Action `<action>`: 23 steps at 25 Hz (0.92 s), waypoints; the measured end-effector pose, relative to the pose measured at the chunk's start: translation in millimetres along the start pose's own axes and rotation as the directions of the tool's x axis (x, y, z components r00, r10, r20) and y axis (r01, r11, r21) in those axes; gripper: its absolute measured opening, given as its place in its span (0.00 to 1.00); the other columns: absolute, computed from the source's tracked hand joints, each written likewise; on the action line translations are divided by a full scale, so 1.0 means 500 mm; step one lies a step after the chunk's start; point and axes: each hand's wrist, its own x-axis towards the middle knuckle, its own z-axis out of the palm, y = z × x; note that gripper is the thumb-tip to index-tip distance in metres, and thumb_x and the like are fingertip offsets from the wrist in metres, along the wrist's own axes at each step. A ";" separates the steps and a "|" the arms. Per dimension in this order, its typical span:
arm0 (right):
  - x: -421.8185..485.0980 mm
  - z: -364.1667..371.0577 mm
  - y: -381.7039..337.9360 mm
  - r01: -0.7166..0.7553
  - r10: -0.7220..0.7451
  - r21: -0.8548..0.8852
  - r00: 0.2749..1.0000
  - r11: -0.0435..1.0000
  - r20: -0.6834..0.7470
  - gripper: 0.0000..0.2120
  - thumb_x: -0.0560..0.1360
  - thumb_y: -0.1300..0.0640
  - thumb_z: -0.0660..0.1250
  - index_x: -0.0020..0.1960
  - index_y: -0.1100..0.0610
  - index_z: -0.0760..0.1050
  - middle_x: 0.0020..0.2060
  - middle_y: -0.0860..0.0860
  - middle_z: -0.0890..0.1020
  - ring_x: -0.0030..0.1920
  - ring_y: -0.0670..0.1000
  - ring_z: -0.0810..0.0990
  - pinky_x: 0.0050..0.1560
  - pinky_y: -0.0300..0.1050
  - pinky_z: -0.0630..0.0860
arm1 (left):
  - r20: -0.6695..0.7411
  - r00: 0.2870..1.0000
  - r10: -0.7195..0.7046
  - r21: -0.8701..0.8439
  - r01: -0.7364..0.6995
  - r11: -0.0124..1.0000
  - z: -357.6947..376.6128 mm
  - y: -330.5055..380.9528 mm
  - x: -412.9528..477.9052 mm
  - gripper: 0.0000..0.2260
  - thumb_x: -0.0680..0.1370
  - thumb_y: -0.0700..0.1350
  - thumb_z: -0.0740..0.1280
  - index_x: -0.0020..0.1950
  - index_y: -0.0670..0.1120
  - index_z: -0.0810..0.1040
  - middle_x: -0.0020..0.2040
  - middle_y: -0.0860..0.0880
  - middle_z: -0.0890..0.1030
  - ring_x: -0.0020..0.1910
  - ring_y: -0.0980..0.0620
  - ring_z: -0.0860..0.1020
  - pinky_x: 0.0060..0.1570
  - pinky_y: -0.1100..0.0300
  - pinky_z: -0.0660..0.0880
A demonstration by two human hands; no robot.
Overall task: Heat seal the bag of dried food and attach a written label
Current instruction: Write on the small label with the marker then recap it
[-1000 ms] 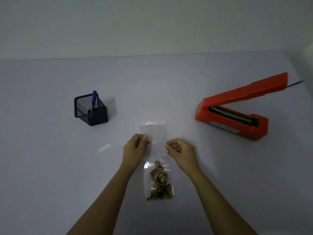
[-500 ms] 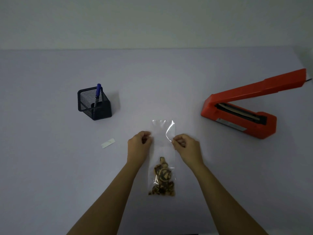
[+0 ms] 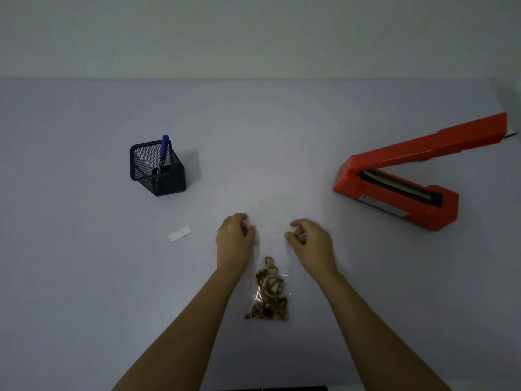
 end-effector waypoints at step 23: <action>0.208 0.149 -0.423 0.417 -0.413 0.014 0.894 0.909 0.177 0.19 0.77 0.53 0.63 0.66 0.58 0.73 0.62 0.55 0.78 0.60 0.51 0.77 0.62 0.46 0.72 | -0.058 0.987 -0.153 -0.211 0.137 0.968 -0.340 -0.097 0.140 0.37 0.74 0.51 0.69 0.75 0.41 0.52 0.73 0.44 0.63 0.68 0.47 0.66 0.62 0.63 0.67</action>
